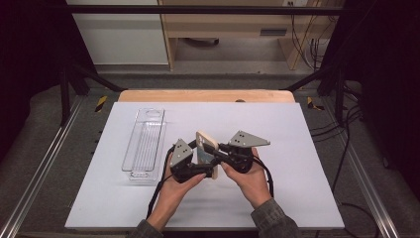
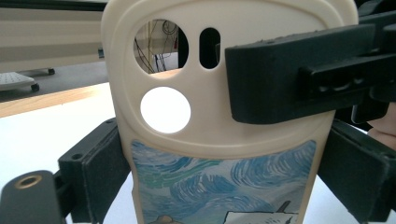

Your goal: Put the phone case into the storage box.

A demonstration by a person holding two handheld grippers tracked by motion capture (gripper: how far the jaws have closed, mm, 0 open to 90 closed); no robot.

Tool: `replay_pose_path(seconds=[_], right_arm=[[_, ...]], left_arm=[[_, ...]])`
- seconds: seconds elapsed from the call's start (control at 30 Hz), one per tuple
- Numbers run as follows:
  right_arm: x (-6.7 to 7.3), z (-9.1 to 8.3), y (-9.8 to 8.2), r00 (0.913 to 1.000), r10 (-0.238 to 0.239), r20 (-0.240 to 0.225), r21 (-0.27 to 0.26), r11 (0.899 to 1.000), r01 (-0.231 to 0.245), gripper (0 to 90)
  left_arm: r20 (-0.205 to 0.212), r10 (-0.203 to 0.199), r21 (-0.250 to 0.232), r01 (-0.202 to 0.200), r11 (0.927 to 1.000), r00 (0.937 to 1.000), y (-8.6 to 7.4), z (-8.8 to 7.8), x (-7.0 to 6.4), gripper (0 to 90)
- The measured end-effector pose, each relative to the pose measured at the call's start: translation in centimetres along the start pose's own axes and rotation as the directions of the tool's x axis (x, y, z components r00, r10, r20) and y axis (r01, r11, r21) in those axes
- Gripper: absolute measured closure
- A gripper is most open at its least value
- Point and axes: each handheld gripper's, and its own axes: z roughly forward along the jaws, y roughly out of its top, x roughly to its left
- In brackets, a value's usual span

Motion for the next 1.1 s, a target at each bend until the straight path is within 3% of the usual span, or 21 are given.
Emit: replay_pose_path(seconds=[0.97, 1.1], right_arm=[[-0.12, 0.05, -0.06, 0.9996, 0.027, -0.006, 0.005, 1.000, -0.027, 78.5], [-0.15, -0.14, 0.02, 0.9994, 0.035, 0.000, -0.010, 0.999, -0.035, 73.5]], left_arm=[[-0.037, 0.045, 0.011, -0.045, 0.9989, 0.9983, 0.16, -0.28, -0.17, 10.4], [-0.050, 0.038, 0.012, -0.038, 0.9992, 0.9980, 0.14, -0.34, 0.01, 10.5]])
